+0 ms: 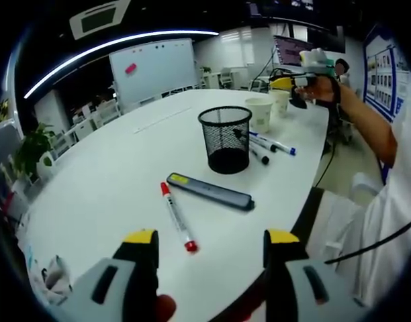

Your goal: Place the scattered laser pointers and whiteboard markers into the pen holder and stack the scattered paper cups together

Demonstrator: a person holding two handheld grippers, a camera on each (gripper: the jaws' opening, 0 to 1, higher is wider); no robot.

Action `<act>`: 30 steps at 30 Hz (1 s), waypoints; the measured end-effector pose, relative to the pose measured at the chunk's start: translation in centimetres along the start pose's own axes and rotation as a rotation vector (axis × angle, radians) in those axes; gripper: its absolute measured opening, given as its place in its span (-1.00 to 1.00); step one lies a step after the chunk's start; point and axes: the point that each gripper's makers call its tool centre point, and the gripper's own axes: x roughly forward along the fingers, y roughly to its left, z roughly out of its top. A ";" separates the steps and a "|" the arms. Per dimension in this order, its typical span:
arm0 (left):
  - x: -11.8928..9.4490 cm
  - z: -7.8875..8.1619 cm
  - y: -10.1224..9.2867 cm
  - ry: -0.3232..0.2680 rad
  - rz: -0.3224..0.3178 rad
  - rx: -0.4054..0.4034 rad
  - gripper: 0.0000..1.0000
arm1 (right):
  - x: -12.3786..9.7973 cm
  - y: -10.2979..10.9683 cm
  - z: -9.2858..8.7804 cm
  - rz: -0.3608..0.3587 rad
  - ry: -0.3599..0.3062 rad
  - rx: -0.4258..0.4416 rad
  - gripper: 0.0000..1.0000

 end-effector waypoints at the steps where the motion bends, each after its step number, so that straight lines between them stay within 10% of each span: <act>1: 0.0 0.0 0.0 0.000 -0.001 0.002 0.26 | 0.0 0.0 0.0 0.001 0.000 -0.001 0.79; 30: 0.1 0.1 -0.1 0.001 -0.004 0.011 0.26 | 0.2 1.3 -0.4 0.026 0.013 -0.004 0.77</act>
